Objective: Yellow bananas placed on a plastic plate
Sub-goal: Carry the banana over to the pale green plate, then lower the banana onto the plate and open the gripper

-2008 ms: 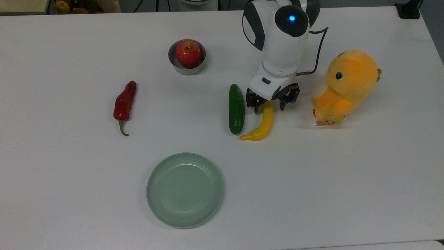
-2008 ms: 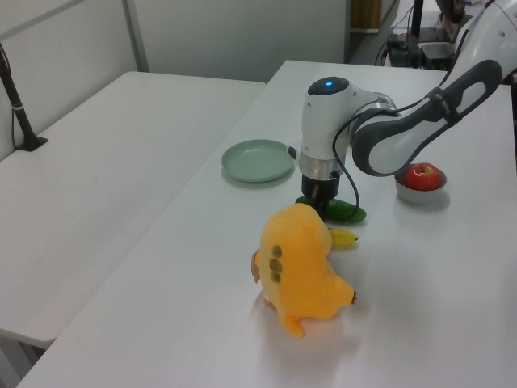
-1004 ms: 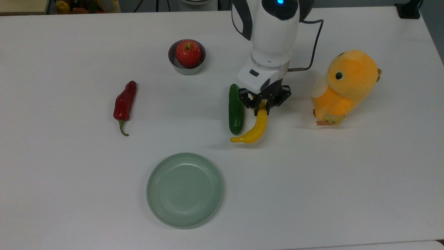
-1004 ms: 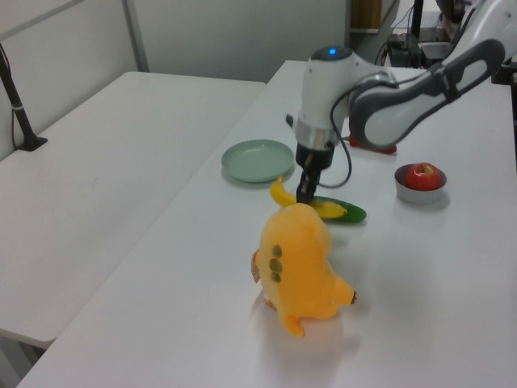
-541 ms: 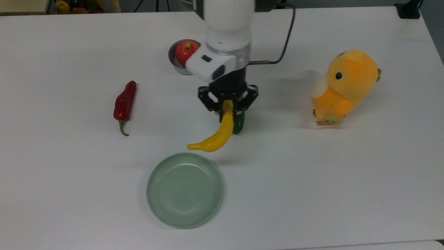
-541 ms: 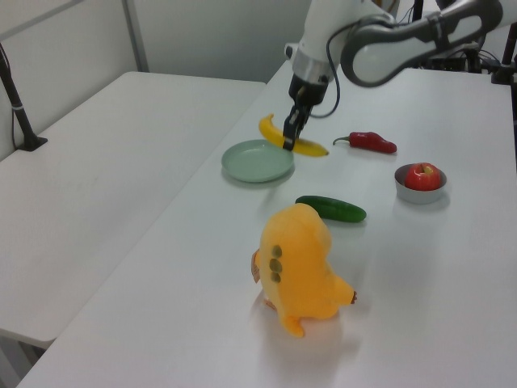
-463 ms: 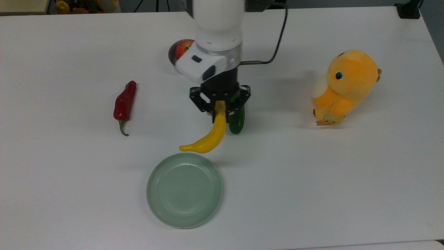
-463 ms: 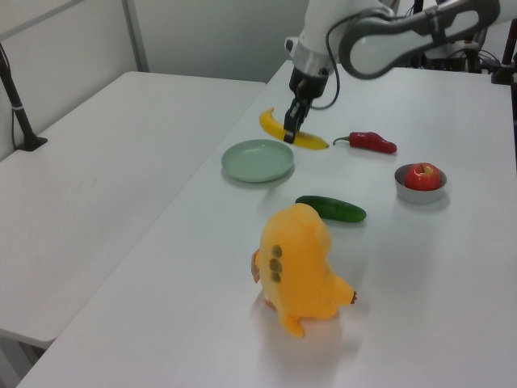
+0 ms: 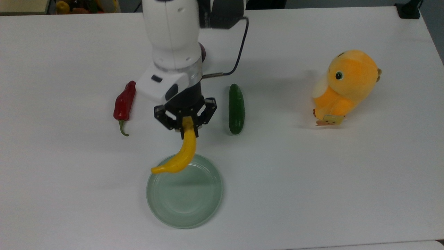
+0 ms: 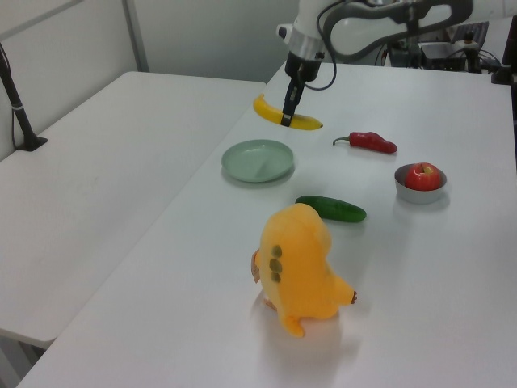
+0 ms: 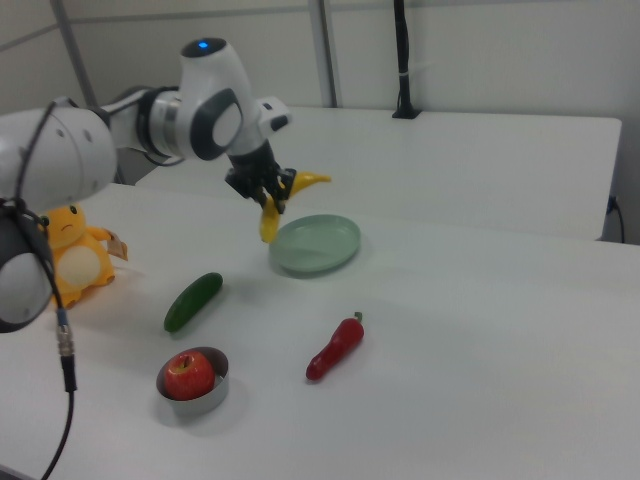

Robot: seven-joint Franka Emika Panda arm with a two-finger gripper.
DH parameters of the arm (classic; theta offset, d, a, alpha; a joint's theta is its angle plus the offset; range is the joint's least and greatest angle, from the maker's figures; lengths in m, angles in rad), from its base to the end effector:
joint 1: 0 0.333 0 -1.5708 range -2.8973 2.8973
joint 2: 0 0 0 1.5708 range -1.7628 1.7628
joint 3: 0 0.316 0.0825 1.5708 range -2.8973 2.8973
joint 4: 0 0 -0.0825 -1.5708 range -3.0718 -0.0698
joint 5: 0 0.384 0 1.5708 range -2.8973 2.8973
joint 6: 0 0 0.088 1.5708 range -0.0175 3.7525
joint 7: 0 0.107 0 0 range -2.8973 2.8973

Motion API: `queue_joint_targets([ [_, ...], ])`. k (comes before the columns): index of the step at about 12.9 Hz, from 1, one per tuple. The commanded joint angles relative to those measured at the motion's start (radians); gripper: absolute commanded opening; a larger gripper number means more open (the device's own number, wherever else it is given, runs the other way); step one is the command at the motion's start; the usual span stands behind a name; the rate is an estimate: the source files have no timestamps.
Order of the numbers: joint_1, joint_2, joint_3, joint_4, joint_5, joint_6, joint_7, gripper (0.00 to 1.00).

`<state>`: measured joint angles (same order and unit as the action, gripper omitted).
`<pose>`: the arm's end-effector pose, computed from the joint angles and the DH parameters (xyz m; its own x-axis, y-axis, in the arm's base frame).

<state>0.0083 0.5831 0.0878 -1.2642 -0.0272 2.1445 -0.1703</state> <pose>0.7481 0.0544 0.4505 0.9235 0.2461 0.2942 0.2490 -0.9681 0.0281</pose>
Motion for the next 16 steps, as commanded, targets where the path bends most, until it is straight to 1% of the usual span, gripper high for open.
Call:
queue_joint_targets([
  [1,0.013,0.148,-0.045,0.158,0.021,-0.005,-0.107,0.07],
  [5,0.022,0.217,-0.054,0.160,0.020,0.153,-0.115,0.06],
  [6,0.022,0.222,-0.054,0.158,0.020,0.196,-0.113,0.06],
  [8,0.039,0.250,-0.056,0.157,0.018,0.250,-0.110,0.06],
  [13,0.045,0.280,-0.057,0.144,0.010,0.320,-0.110,0.06],
  [14,0.045,0.284,-0.057,0.141,0.010,0.333,-0.112,0.09],
  [15,0.045,0.290,-0.057,0.141,0.010,0.334,-0.110,0.16],
  [16,0.050,0.291,-0.057,0.140,0.010,0.336,-0.109,0.27],
])
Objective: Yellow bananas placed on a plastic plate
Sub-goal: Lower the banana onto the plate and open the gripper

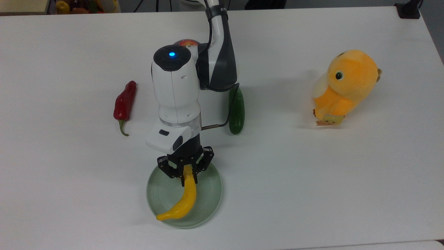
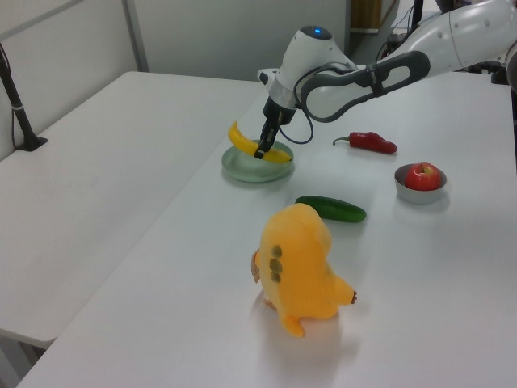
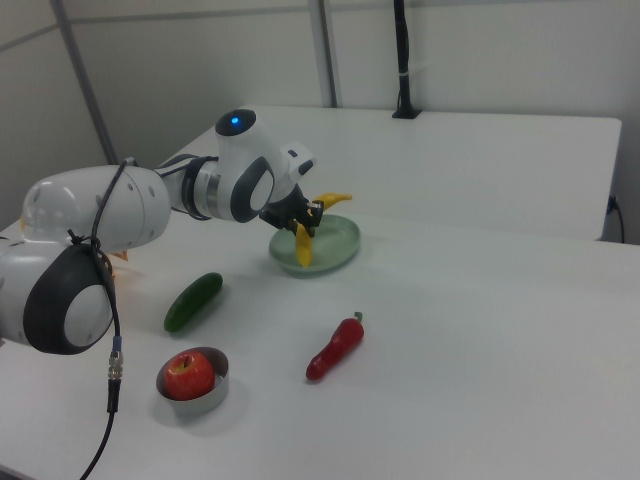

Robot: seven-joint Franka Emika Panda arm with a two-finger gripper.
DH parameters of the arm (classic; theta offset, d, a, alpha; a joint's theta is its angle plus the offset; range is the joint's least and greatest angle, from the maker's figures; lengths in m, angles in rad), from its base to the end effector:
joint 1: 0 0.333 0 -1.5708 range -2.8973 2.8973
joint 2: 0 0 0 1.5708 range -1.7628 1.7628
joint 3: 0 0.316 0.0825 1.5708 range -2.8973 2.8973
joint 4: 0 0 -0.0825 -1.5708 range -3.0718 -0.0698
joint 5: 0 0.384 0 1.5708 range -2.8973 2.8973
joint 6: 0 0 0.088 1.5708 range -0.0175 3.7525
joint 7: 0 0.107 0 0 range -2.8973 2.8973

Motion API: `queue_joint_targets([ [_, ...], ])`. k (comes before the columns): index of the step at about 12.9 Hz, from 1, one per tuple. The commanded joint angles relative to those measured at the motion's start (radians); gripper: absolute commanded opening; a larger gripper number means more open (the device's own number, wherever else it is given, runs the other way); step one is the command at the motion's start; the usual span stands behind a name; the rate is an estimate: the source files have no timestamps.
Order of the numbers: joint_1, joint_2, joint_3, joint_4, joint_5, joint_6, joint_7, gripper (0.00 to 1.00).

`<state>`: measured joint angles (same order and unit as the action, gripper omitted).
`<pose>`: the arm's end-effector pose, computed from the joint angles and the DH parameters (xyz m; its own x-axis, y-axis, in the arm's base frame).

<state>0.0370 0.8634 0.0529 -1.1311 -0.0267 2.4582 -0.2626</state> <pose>0.8023 0.0572 0.3372 0.8396 0.3229 0.4369 0.3109 -0.9451 0.1010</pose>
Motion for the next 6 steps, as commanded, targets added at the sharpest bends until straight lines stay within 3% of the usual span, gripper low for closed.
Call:
queue_joint_targets([
  [1,0.027,0.011,-0.022,-0.001,0.008,0.022,-0.017,0.35],
  [2,0.029,0.011,-0.022,-0.007,0.010,0.027,-0.014,0.49],
  [5,0.029,0.009,-0.024,-0.018,0.008,0.056,0.036,0.76],
  [6,0.030,0.009,-0.024,-0.022,0.008,0.058,0.040,0.91],
])
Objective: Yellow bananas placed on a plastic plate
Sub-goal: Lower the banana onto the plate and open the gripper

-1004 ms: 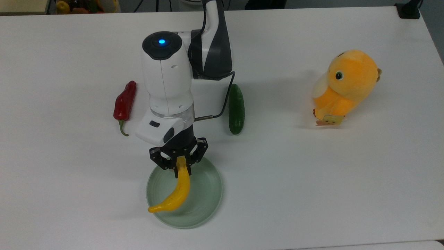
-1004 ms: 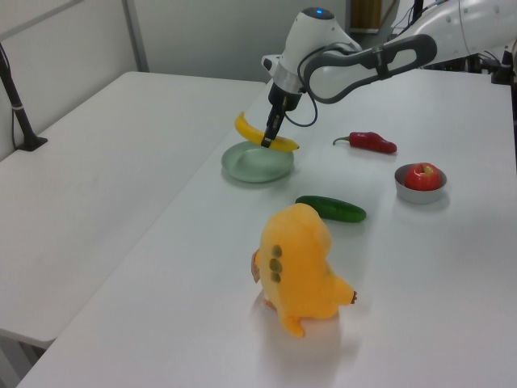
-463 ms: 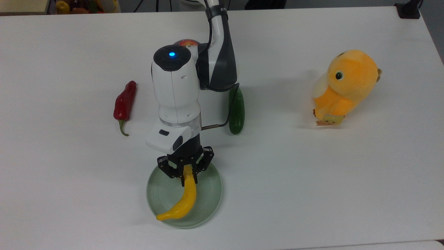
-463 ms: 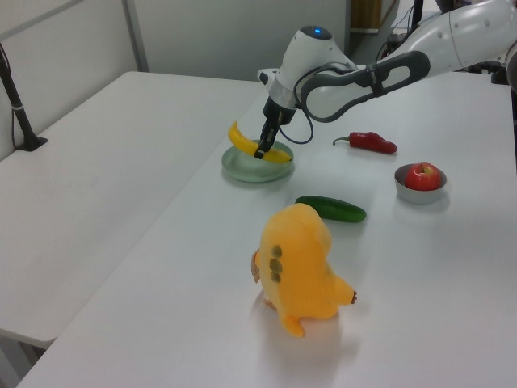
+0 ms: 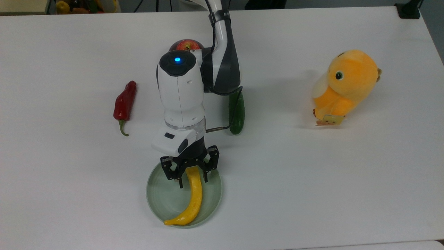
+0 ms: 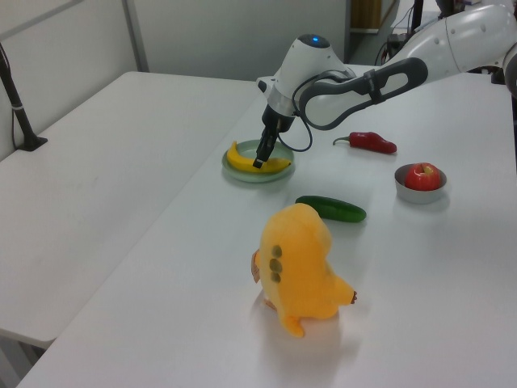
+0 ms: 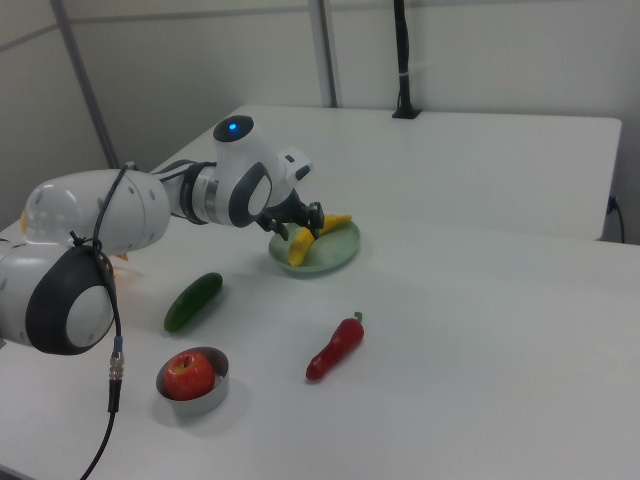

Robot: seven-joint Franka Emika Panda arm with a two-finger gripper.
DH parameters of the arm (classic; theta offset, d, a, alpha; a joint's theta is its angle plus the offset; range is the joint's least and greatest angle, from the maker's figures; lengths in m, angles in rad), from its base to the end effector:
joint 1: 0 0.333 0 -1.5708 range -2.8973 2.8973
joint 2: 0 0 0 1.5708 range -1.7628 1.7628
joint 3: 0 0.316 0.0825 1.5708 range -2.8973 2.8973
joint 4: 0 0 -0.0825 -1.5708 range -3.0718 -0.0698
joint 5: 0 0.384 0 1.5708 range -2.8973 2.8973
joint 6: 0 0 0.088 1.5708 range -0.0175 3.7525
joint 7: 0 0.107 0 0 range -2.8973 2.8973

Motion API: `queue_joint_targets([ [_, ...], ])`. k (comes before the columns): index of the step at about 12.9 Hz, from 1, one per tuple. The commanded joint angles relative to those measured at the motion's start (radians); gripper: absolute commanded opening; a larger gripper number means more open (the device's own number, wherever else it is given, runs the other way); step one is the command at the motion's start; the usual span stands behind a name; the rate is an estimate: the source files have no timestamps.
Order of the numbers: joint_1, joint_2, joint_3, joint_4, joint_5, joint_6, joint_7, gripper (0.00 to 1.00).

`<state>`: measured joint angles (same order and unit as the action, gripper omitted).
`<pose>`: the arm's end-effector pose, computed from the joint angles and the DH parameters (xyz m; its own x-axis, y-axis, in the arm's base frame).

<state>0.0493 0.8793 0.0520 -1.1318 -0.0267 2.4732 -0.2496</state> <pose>0.8023 0.0667 0.3259 0.8406 0.3203 0.4367 0.3110 -0.9457 0.0949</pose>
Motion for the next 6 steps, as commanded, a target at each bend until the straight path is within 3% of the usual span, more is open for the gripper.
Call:
queue_joint_targets([
  [1,0.018,-0.006,-0.024,-0.022,0.007,0.043,0.029,1.00],
  [6,0.018,-0.017,-0.024,-0.029,0.005,0.043,0.029,1.00],
])
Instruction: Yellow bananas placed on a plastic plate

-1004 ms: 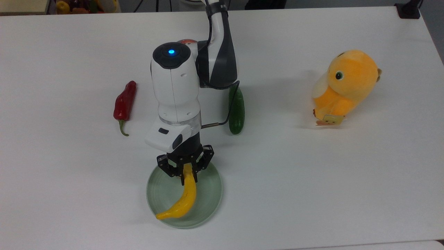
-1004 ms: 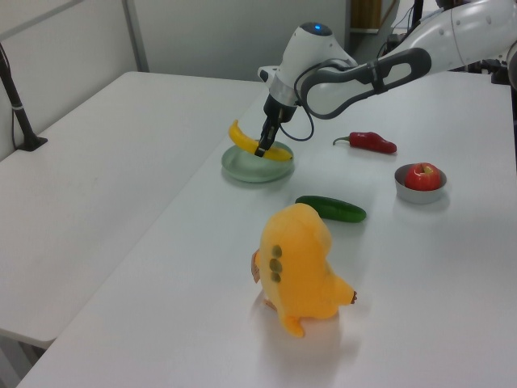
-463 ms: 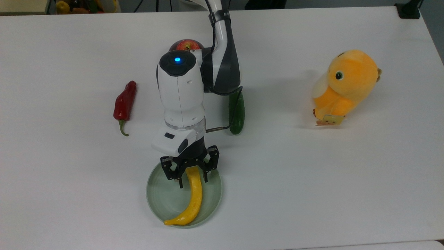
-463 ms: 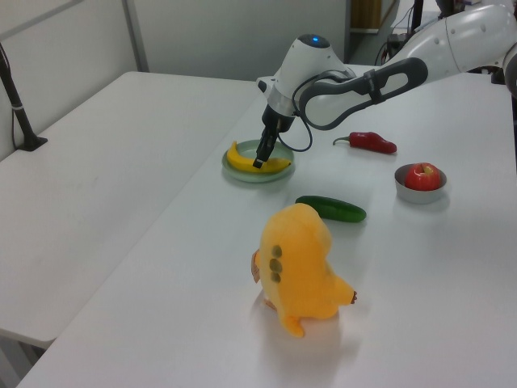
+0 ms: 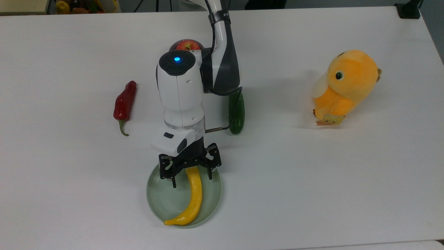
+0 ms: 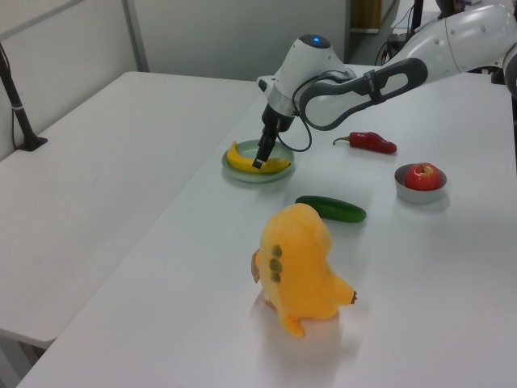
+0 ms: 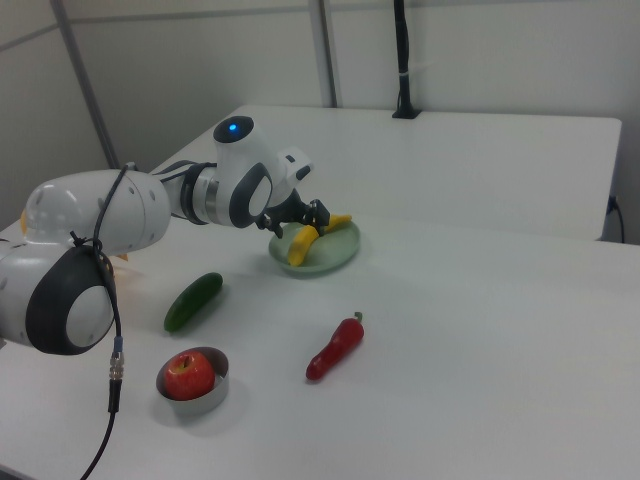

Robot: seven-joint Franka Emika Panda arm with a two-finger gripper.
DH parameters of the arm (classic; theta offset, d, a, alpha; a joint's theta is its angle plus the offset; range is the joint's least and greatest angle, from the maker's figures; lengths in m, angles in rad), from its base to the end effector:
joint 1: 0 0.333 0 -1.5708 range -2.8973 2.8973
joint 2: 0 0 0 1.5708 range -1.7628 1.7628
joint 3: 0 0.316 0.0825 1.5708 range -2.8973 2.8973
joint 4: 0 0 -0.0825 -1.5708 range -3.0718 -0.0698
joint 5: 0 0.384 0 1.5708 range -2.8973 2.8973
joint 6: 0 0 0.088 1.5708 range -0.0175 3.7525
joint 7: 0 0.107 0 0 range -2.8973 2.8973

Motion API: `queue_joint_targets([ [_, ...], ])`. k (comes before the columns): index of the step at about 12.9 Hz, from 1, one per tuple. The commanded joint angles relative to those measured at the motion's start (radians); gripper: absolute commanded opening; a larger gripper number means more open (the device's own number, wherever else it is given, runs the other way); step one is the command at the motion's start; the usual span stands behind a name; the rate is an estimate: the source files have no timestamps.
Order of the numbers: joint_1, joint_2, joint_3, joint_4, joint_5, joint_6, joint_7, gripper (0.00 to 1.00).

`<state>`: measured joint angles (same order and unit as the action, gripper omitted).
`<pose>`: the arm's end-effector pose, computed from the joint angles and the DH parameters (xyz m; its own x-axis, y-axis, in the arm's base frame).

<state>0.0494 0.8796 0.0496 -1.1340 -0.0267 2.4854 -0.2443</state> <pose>0.8027 0.0656 0.3261 0.8385 0.3144 0.4451 0.3041 -0.9477 0.0965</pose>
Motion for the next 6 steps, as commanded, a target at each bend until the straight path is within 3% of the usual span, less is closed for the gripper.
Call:
queue_joint_targets([
  [1,0.017,-0.033,-0.022,-0.047,0.005,0.029,0.023,1.00],
  [3,0.014,-0.115,-0.022,-0.099,0.010,0.015,0.025,1.00],
  [6,0.009,-0.356,-0.046,-0.280,0.013,-0.101,0.068,1.00],
])
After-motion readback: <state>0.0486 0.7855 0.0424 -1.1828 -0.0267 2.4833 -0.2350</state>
